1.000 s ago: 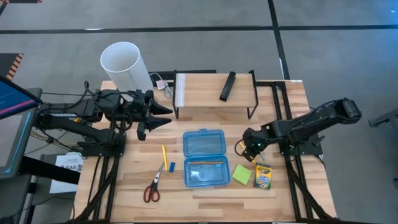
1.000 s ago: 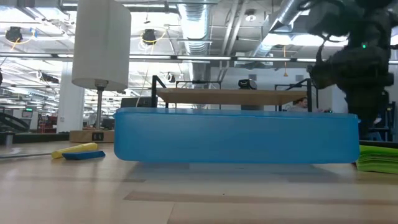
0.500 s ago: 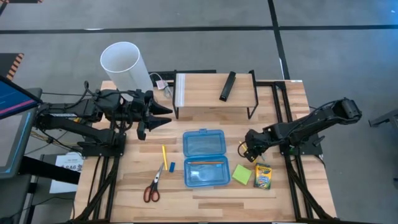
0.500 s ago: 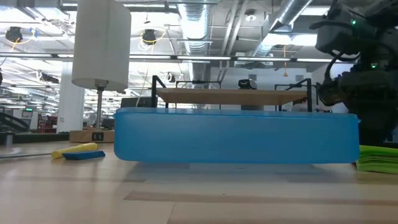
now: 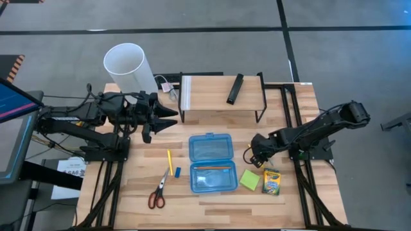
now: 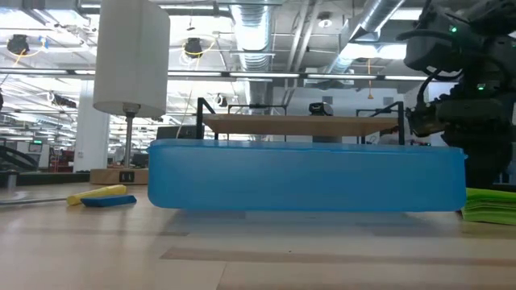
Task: Pack school essentials
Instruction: Put the right yellow pen into the blue supply box
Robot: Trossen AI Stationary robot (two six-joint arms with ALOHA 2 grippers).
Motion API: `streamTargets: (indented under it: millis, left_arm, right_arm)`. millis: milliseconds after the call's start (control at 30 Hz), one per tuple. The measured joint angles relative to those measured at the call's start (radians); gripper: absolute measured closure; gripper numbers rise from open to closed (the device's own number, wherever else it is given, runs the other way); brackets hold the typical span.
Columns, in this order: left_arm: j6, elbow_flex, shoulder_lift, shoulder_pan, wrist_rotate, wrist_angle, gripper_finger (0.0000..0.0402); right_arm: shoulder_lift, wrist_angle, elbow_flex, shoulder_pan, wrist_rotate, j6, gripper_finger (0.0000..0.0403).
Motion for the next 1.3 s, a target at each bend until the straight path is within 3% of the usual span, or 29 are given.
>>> streamTargets:
  millis: [200,667,1300]
  left_arm:
    - [-0.002,0.0,0.0,0.0,-0.008,0.0,0.0226]
    - [-0.002,0.0,0.0,0.0,-0.018,0.001,0.0226]
    - [-0.008,0.0,0.0,0.0,-0.018,0.008,0.0226]
  right_arm:
    - [0.007,-0.017,0.005,-0.003,0.002,-0.01,0.0225]
    - [-0.049,-0.022,-0.005,-0.003,-0.002,0.056,0.0343]
    - [-0.116,0.049,0.011,-0.003,-0.013,0.107,0.0362]
